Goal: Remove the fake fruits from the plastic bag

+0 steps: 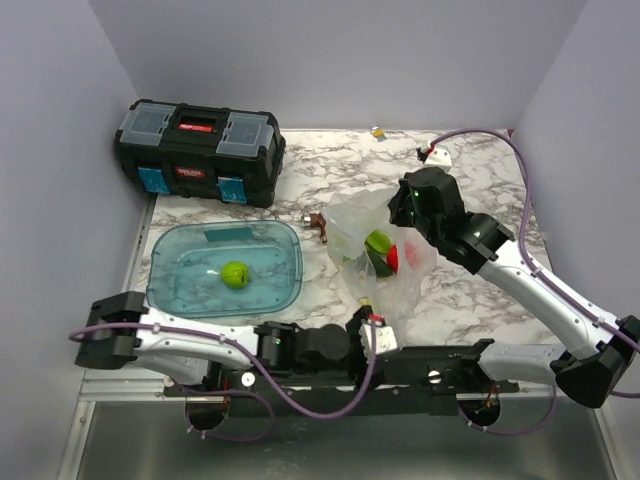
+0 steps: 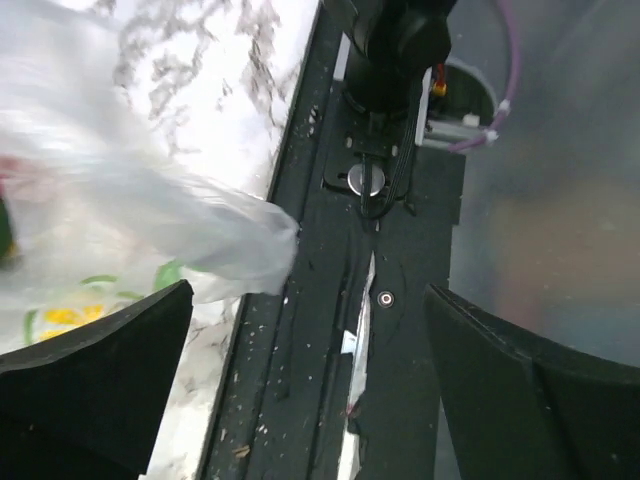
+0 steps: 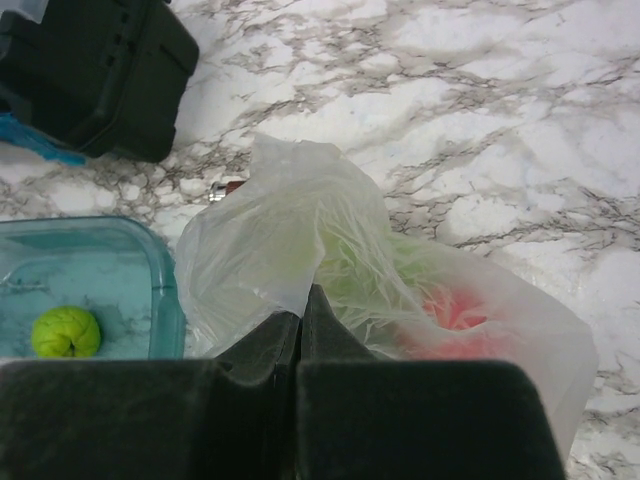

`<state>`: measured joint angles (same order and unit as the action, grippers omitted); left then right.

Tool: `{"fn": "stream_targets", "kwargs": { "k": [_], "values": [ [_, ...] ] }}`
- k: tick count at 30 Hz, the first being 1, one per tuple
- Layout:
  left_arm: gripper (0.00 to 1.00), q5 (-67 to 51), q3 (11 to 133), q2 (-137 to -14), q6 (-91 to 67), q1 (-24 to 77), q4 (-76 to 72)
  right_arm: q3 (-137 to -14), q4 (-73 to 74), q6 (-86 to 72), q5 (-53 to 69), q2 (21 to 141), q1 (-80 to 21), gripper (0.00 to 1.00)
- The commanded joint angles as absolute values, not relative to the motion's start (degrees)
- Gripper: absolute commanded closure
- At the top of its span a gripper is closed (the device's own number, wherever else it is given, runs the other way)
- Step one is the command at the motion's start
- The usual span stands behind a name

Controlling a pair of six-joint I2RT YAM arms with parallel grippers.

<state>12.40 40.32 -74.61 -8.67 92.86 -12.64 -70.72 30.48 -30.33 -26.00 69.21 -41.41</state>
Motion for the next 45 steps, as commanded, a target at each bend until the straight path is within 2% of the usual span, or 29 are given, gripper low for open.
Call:
{"fn": "stream_targets", "kwargs": {
  "k": [1,3,5,7,9,11,13,21,23,27,29,33,35,38,40,41,42,43,45],
  "values": [
    [0.01,-1.9,38.0,-60.4,-13.1,88.3,-7.4,-69.4,30.2,-27.0,-19.8,67.6,-41.1,0.99],
    [0.01,-5.0,37.6,-54.7,-14.0,85.6,-5.0,-68.5,30.4,-26.4,-17.7,66.6,-41.1,0.99],
    [0.01,-2.6,38.1,-49.7,-15.6,83.0,-1.7,-67.6,30.3,-26.2,-16.1,65.8,-41.2,0.99],
    [0.01,3.9,39.0,-45.8,-17.9,80.7,1.8,-67.5,30.9,-26.6,-15.1,65.5,-41.1,0.99],
    [0.01,15.4,40.4,-43.8,-22.4,79.2,5.8,-67.7,31.4,-27.3,-14.3,65.3,-41.2,0.99],
    [0.01,28.0,42.5,-43.3,-31.8,77.1,11.9,-67.6,31.6,-28.3,-13.8,64.7,-41.1,0.99],
    [0.01,33.2,44.5,-44.2,-39.5,72.9,17.2,-67.4,31.5,-29.1,-13.4,64.1,-41.2,0.99],
    [0.01,20.3,50.2,-56.3,-42.3,56.7,12.0,-66.9,32.2,-29.6,-11.6,63.0,-41.2,0.99],
    [0.01,8.5,51.6,-59.2,-39.0,53.8,7.9,-66.4,32.2,-29.8,-11.9,62.5,-41.2,0.99],
    [0.04,-8.2,46.7,-59.1,-35.9,53.6,-5.3,-66.3,33.0,-29.7,-12.3,62.0,-41.2,0.99],
    [0.02,-9.4,41.9,-56.9,-38.1,53.7,-10.7,-65.9,33.0,-29.7,-12.3,61.5,-41.2,0.99],
    [0.04,-10.8,42.7,-57.1,-38.2,53.6,-7.7,-65.5,32.6,-29.8,-11.8,60.6,-41.1,0.99],
    [0.11,-13.3,44.6,-59.1,-37.9,53.6,-7.2,-65.4,32.7,-30.0,-11.8,60.6,-41.2,0.99],
    [0.34,-11.3,48.8,-63.4,-36.6,53.5,-1.2,-65.1,32.8,-30.2,-12.4,60.3,-41.2,0.99],
    [0.63,-9.5,51.0,-65.3,-35.2,52.8,2.6,-65.4,34.6,-30.4,-14.9,59.8,-41.2,0.99],
    [0.81,-9.0,51.8,-65.6,-34.7,52.1,4.0,-65.5,35.8,-30.9,-17.9,59.0,-41.1,0.99],
    [0.93,-8.4,52.1,-65.6,-34.1,51.1,5.5,-65.3,37.4,-31.5,-21.1,57.9,-41.2,0.99],
    [1.0,-8.2,52.0,-65.1,-33.5,49.9,6.3,-64.7,38.8,-32.4,-25.6,56.0,-41.1,0.99],
    [1.0,-9.4,51.8,-63.9,-30.5,47.3,7.4,-63.4,41.1,-32.6,-31.9,52.3,-41.1,0.99]
  ]
}}
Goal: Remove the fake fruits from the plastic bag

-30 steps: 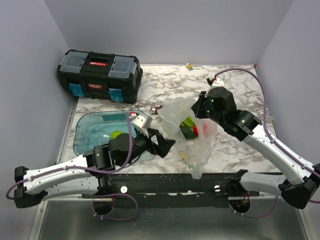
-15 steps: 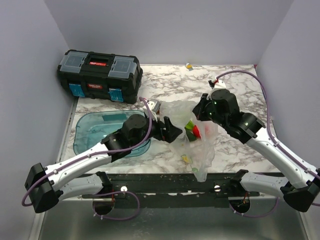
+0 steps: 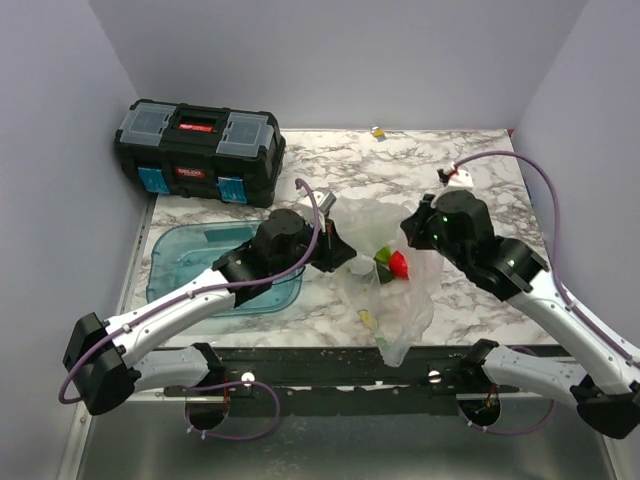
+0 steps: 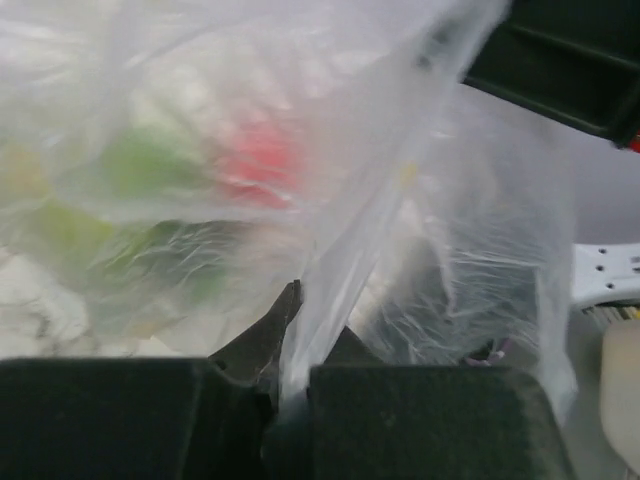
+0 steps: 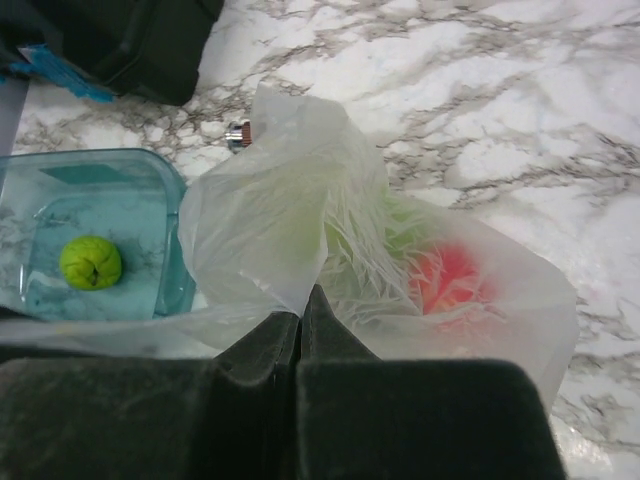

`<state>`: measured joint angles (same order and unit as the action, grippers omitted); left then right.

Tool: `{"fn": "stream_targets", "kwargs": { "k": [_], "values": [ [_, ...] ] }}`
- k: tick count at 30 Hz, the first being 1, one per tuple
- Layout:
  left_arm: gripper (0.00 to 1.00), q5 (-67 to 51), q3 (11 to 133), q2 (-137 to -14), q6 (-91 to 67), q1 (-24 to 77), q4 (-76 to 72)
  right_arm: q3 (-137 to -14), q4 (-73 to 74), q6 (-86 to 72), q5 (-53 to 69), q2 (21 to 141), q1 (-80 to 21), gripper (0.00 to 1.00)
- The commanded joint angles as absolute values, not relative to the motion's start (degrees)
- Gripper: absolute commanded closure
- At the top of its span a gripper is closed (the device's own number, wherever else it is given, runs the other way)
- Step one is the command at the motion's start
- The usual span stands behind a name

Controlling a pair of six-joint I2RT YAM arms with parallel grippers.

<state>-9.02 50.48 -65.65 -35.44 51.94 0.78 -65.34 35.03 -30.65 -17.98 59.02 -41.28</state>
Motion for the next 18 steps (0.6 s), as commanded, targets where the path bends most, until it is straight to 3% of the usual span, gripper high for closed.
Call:
{"fn": "stream_targets", "kwargs": {
  "k": [1,8,14,18],
  "values": [
    [1.0,-10.6,52.6,-64.0,-28.6,45.9,8.3,-63.0,42.1,-32.6,-33.8,50.7,-41.1,0.99],
    [1.0,-19.2,60.1,-69.3,-23.9,38.4,11.9,-58.7,41.9,-29.6,-32.9,42.6,-41.2,0.99],
    [1.0,-15.5,57.7,-68.6,-22.1,36.7,14.0,-56.4,39.1,-27.4,-25.0,45.4,-41.1,0.99],
    [1.0,-5.8,55.5,-67.9,-19.1,36.3,21.0,-55.9,38.4,-26.3,-21.4,47.5,-41.1,0.99]
  ]
}}
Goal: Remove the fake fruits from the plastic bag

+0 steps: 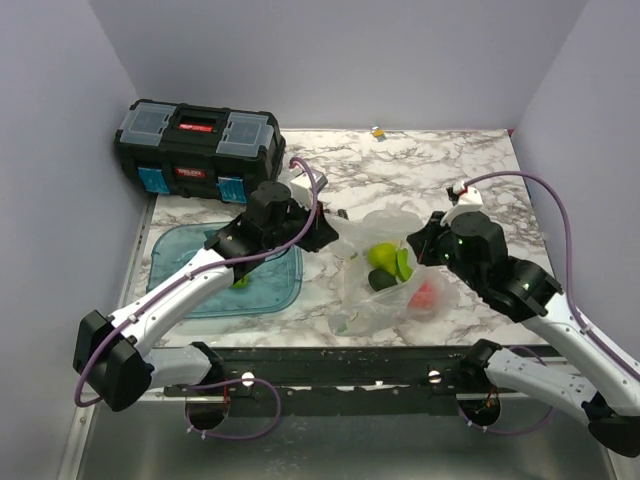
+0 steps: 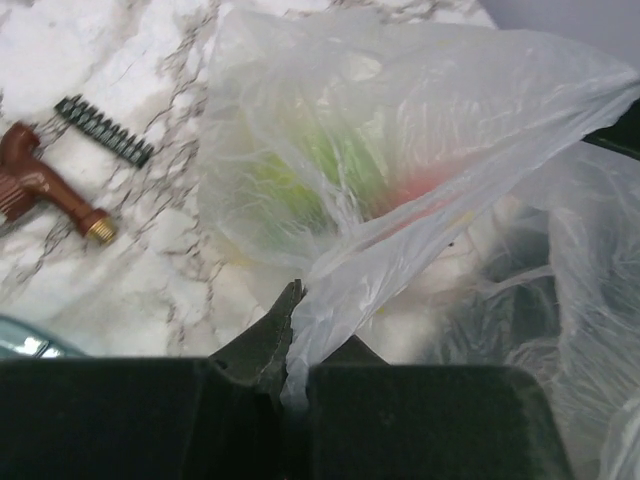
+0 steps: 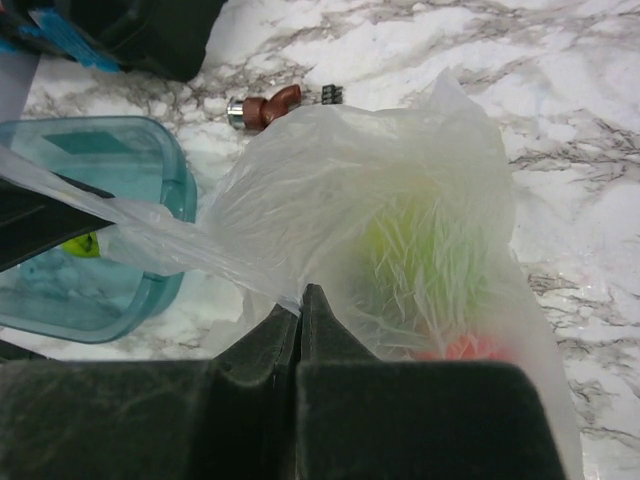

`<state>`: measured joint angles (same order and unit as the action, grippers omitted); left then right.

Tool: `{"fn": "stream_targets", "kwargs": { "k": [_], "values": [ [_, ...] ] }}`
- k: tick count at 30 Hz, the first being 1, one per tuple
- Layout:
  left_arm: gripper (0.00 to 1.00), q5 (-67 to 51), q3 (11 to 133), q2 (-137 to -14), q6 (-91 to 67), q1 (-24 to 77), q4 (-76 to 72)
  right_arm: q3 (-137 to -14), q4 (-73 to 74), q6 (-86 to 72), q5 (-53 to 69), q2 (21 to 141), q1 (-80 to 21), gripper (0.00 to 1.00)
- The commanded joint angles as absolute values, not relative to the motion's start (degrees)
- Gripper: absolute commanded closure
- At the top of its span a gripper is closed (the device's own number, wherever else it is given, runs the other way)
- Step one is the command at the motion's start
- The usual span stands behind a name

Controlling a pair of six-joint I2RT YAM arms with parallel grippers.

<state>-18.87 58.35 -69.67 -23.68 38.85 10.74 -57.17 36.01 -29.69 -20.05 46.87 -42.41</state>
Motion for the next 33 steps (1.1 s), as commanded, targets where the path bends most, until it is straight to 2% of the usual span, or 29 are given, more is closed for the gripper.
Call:
{"fn": "stream_targets", "kwargs": {
  "k": [1,3,6,9,12,13,15,18,22,26,30,33],
  "values": [
    [1.0,-4.3,55.0,-67.3,-18.7,36.0,22.1,-55.9,38.1,-26.1,-21.1,47.7,-41.2,0.99],
    [0.99,-3.3,54.0,-65.6,-17.8,35.7,23.2,-56.0,37.5,-25.4,-20.7,48.1,-41.1,0.99],
    [0.78,-1.5,53.9,-63.0,-17.4,35.7,25.2,-57.4,37.0,-24.0,-19.8,49.3,-41.1,0.99],
    [0.54,-1.3,57.5,-60.8,-18.7,35.7,30.5,-59.0,37.2,-23.3,-19.7,50.7,-41.1,0.99],
    [0.38,-10.5,57.9,-55.8,-22.0,35.7,29.5,-59.9,37.3,-23.2,-19.3,51.2,-41.1,0.99],
    [0.35,-15.0,56.9,-53.4,-23.6,35.7,27.7,-60.0,37.2,-23.2,-19.3,51.2,-41.2,0.99],
    [0.34,-22.6,53.8,-48.5,-27.6,35.9,22.3,-60.2,37.2,-23.4,-19.1,51.1,-41.1,0.99],
    [0.32,-27.6,46.1,-41.6,-35.3,37.9,10.1,-60.5,37.3,-23.9,-18.2,50.9,-41.1,0.99],
    [0.37,-17.9,39.6,-40.7,-39.5,44.9,0.5,-60.5,37.1,-24.1,-15.9,50.6,-41.1,0.99],
    [0.55,-12.4,40.6,-46.0,-39.1,50.0,-2.9,-61.1,37.5,-24.2,-15.3,50.0,-41.2,0.99],
    [0.59,-5.1,43.6,-51.9,-37.2,56.7,-3.6,-62.4,38.8,-24.1,-16.2,49.3,-41.1,0.99],
    [0.61,-3.2,42.6,-56.7,-40.2,57.6,-7.2,-62.4,39.2,-24.5,-16.2,48.9,-41.2,0.99]
  ]
}}
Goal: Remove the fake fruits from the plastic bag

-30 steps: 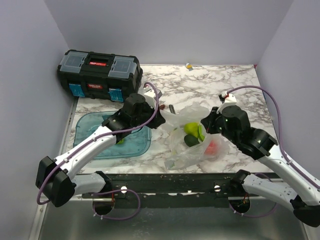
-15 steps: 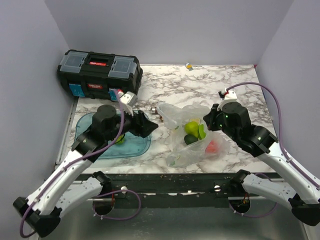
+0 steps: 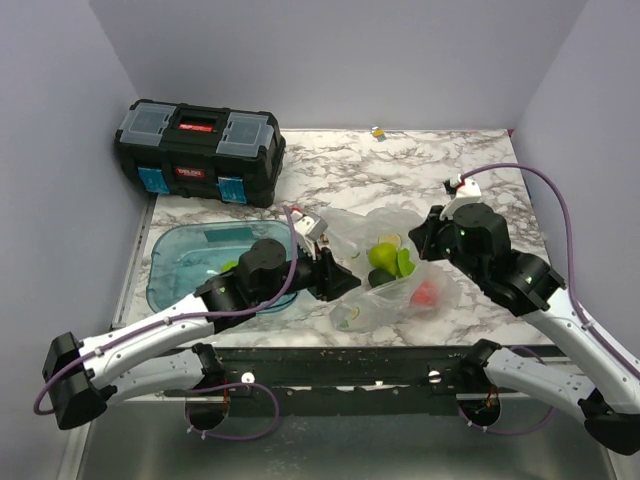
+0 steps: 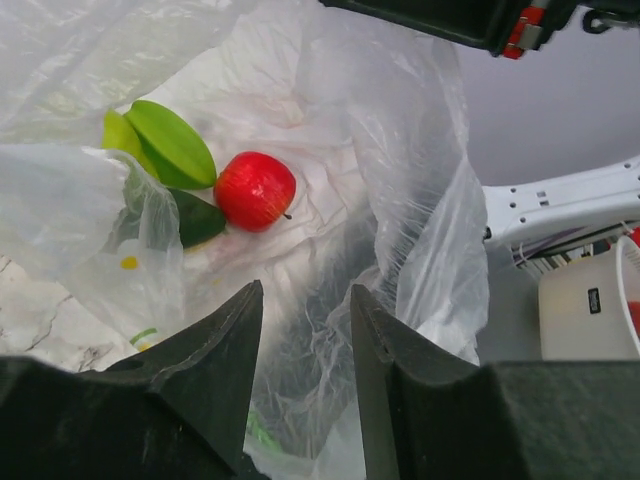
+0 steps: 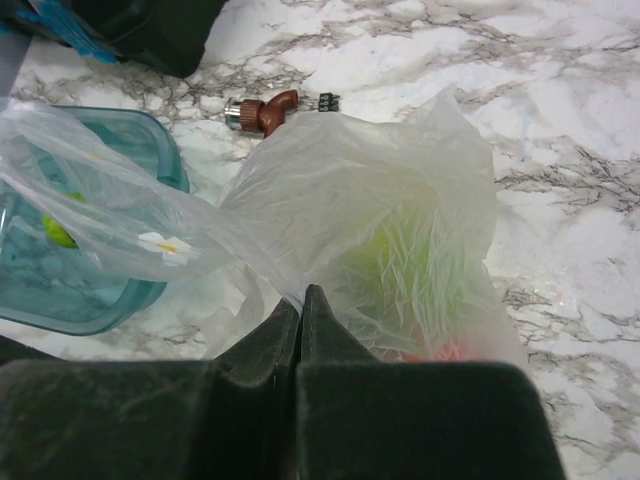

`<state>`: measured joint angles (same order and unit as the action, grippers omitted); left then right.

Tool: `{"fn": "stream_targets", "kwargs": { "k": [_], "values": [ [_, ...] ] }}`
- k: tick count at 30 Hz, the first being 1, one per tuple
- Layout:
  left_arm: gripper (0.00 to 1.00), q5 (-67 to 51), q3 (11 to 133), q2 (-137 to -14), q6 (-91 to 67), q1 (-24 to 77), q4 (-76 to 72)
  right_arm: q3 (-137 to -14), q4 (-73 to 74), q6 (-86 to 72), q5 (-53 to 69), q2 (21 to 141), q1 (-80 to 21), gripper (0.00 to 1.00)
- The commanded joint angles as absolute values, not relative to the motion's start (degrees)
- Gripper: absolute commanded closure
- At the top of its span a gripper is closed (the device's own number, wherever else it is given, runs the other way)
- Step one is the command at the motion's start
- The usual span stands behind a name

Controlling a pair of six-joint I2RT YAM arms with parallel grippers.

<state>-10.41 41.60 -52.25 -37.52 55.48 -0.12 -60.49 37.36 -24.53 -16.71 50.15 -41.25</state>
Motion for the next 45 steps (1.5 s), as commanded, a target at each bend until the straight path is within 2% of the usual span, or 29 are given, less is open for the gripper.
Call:
{"fn": "stream_targets", "kwargs": {
  "k": [1,8,12,13,16,21,24,27,29,35,39,42,45],
  "values": [
    [0.61,-3.3,42.3,-58.3,-40.8,57.8,-9.0,-62.2,39.3,-24.6,-15.9,48.7,-41.1,0.99],
    [0.63,3.5,46.5,-73.6,-36.1,61.3,-12.8,-59.3,38.4,-25.7,-14.1,48.2,-41.1,0.99],
    [0.6,5.2,49.8,-80.5,-35.4,62.0,-12.0,-58.7,38.7,-25.8,-13.9,48.1,-41.2,0.99],
    [0.58,5.9,50.4,-81.7,-35.4,62.3,-11.5,-58.6,38.9,-25.8,-13.9,47.9,-41.1,0.99],
    [0.42,9.6,51.0,-84.2,-36.8,63.1,-10.6,-58.1,39.2,-26.2,-13.8,47.5,-41.1,0.99],
    [0.35,11.5,52.9,-89.0,-38.0,63.4,-9.8,-57.5,39.3,-26.3,-13.8,47.0,-41.2,0.99],
    [0.27,11.7,53.7,-91.9,-38.6,63.5,-10.1,-57.4,39.8,-26.4,-14.1,46.7,-41.1,0.99],
    [0.07,12.3,54.3,-94.0,-39.1,63.7,-10.6,-57.0,40.6,-26.8,-14.2,46.1,-41.1,0.99],
    [0.03,12.4,54.6,-95.6,-38.7,63.9,-11.5,-56.3,40.9,-27.0,-14.5,45.6,-41.1,0.99],
    [0.04,9.5,56.2,-101.7,-39.2,64.1,-14.1,-55.4,41.4,-27.6,-14.7,44.4,-41.2,0.99],
    [0.09,7.6,57.6,-104.9,-40.1,64.1,-14.0,-55.0,41.7,-27.7,-14.8,44.1,-41.2,0.99],
    [0.21,7.1,57.8,-105.7,-39.4,64.0,-13.7,-54.8,41.6,-27.7,-14.8,43.9,-41.1,0.99],
    [0.39,7.1,56.5,-104.4,-38.7,64.0,-14.0,-54.7,41.4,-27.8,-14.8,44.0,-41.1,0.99]
  ]
}}
